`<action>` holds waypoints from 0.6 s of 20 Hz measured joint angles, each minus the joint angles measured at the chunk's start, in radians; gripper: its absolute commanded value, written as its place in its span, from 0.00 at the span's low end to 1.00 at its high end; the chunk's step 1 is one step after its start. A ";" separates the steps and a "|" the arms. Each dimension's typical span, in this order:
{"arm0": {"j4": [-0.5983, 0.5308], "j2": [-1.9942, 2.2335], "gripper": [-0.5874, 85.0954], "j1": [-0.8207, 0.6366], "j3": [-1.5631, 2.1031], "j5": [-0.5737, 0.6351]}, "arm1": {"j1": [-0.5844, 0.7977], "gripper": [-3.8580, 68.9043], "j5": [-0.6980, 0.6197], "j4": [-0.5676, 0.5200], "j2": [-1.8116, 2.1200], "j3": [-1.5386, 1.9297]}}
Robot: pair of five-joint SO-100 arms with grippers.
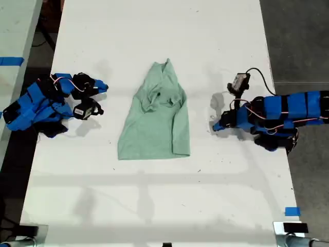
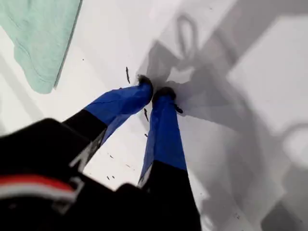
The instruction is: Fold t shirt
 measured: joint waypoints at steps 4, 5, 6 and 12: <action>0.000 0.000 0.00 0.000 0.000 0.000 | 0.023 0.08 0.006 0.275 0.515 0.117; 0.000 0.000 0.00 0.000 0.000 0.000 | 0.028 0.08 0.009 0.353 0.620 0.117; 0.000 0.000 0.00 0.000 0.000 0.000 | 0.031 0.08 0.009 0.385 0.655 0.117; 0.000 0.000 0.00 0.000 0.000 0.000 | 0.031 0.08 0.014 0.403 0.701 0.117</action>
